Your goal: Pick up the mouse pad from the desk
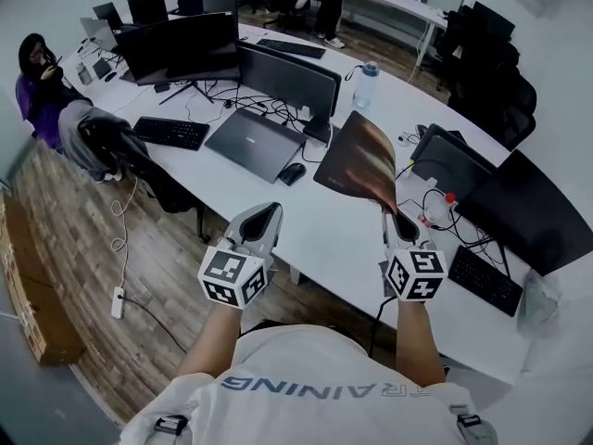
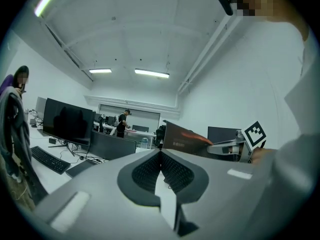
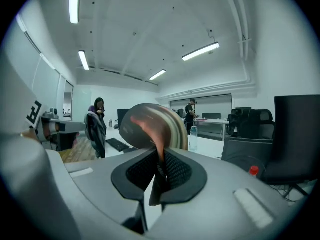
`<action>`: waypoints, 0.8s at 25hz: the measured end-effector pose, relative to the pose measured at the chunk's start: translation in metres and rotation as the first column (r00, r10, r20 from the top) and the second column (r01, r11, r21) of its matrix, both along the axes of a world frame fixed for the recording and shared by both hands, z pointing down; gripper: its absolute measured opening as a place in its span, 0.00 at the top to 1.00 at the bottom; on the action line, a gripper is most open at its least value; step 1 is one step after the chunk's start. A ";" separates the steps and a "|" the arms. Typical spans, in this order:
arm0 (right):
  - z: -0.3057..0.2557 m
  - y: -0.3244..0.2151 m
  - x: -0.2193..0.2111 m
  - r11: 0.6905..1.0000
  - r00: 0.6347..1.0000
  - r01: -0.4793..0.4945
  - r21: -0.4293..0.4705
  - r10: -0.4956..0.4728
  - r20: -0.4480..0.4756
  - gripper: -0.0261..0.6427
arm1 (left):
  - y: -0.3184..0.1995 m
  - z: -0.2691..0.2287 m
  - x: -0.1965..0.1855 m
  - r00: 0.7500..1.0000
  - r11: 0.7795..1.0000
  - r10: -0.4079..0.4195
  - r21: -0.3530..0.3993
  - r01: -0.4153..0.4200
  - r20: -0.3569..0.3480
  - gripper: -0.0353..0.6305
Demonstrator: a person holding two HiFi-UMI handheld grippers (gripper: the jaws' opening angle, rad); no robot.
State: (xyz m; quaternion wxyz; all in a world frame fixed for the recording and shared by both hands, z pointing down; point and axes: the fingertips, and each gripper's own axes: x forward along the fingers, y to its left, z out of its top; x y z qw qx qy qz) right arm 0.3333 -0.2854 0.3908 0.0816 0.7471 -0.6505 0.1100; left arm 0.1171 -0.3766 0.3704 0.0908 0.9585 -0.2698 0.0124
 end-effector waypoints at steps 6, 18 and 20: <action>-0.024 0.008 0.001 0.998 1.000 -0.001 0.064 0.002 -0.010 0.89 | 0.001 -0.006 0.001 1.000 1.000 0.002 0.012 -0.002 -0.012 0.95; -0.029 0.015 -0.004 0.997 1.000 0.002 0.082 0.001 -0.031 0.89 | 0.009 -0.010 0.003 1.000 1.000 0.019 0.018 -0.018 -0.018 0.95; -0.030 0.016 -0.003 0.997 1.000 0.000 0.083 0.003 -0.031 0.89 | 0.010 -0.009 0.005 1.000 1.000 0.022 0.017 -0.022 -0.018 0.95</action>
